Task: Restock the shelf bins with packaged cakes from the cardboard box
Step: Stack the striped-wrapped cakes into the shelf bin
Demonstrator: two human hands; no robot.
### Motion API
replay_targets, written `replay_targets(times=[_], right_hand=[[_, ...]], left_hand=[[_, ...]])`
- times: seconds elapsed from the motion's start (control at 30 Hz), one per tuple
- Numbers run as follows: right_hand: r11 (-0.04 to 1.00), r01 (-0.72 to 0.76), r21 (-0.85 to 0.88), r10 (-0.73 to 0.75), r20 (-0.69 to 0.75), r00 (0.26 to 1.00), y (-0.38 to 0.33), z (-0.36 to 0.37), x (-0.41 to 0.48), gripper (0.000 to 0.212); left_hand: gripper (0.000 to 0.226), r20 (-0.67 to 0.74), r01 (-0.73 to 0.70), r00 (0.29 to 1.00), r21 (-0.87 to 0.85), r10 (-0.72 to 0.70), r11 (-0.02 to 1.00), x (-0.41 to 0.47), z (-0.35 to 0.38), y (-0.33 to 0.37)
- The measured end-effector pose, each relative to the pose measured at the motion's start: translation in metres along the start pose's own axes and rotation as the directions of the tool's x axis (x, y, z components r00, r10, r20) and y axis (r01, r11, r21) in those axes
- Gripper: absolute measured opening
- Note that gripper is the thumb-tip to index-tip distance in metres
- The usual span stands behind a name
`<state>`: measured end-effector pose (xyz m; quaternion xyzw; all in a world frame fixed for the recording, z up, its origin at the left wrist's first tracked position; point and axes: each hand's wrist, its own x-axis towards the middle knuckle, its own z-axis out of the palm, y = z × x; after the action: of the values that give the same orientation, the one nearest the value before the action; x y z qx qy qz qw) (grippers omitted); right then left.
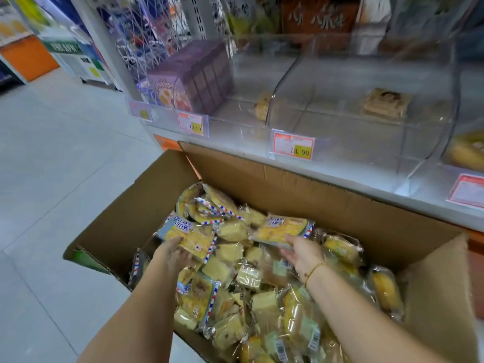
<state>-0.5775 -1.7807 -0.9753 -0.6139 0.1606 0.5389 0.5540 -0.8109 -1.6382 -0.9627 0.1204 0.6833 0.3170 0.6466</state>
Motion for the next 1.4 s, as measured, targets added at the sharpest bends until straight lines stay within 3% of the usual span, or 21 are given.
replay_targets(times=[0.1,0.2,0.27,0.4,0.47,0.6,0.87,0.97,1.1,1.17,1.3,1.33,1.4], right_hand=[[0.995,0.095,-0.022,-0.093,0.086,0.992,0.001,-0.011,-0.041,0.023],[0.99,0.136,0.036,-0.141,0.212,0.967,-0.01,-0.025,-0.076,0.027],[0.989,0.078,0.129,-0.114,0.301,0.947,-0.017,-0.037,-0.096,0.035],[0.94,-0.098,0.326,-0.061,0.444,0.894,-0.019,-0.069,-0.129,0.053],[0.952,-0.051,0.302,-0.096,0.451,0.887,-0.018,-0.083,-0.143,0.049],[0.939,0.18,0.293,-0.284,0.368,0.885,-0.025,-0.105,-0.164,0.027],[0.86,0.241,0.451,-0.426,0.371,0.825,-0.061,-0.16,-0.21,0.016],[0.787,0.364,0.497,-0.55,0.3,0.78,-0.085,-0.186,-0.231,0.013],[0.759,0.548,0.353,-0.642,0.258,0.722,-0.129,-0.243,-0.255,0.01],[0.782,0.579,0.233,-0.624,0.275,0.732,-0.148,-0.278,-0.262,0.011],[0.781,0.621,0.069,-0.618,0.23,0.752,-0.167,-0.341,-0.272,0.018],[0.768,0.641,0.014,-0.627,0.219,0.747,-0.169,-0.354,-0.276,0.018],[0.746,0.659,-0.089,-0.631,0.222,0.744,-0.174,-0.379,-0.285,0.008]], left_hand=[[0.036,0.036,0.018,0.999,-0.085,-0.015,0.996,-0.011,-0.01,0.01],[0.024,0.13,-0.086,0.986,-0.122,0.102,0.989,-0.049,-0.012,0.011],[0.022,0.183,-0.145,0.968,-0.144,0.17,0.979,-0.08,-0.015,-0.005],[0.013,0.296,-0.131,0.936,-0.21,0.19,0.969,-0.141,-0.005,-0.047],[0.013,0.351,-0.111,0.918,-0.224,0.187,0.968,-0.163,0.008,-0.066],[0.016,0.505,-0.108,0.84,-0.207,0.201,0.972,-0.208,0.044,-0.089],[0.014,0.759,-0.129,0.63,-0.104,0.162,0.986,-0.299,0.112,-0.116],[0.011,0.833,-0.136,0.54,-0.049,0.116,0.989,-0.333,0.135,-0.131],[0.023,0.908,-0.093,0.41,-0.052,0.085,0.994,-0.366,0.154,-0.132],[0.048,0.925,-0.122,0.375,-0.014,0.059,0.992,-0.372,0.164,-0.129],[0.095,0.939,-0.426,0.34,0.192,-0.04,0.884,-0.394,0.187,-0.139],[0.095,0.945,-0.508,0.318,0.234,-0.071,0.829,-0.403,0.193,-0.145],[0.073,0.947,-0.62,0.301,0.281,-0.109,0.733,-0.424,0.205,-0.158]])
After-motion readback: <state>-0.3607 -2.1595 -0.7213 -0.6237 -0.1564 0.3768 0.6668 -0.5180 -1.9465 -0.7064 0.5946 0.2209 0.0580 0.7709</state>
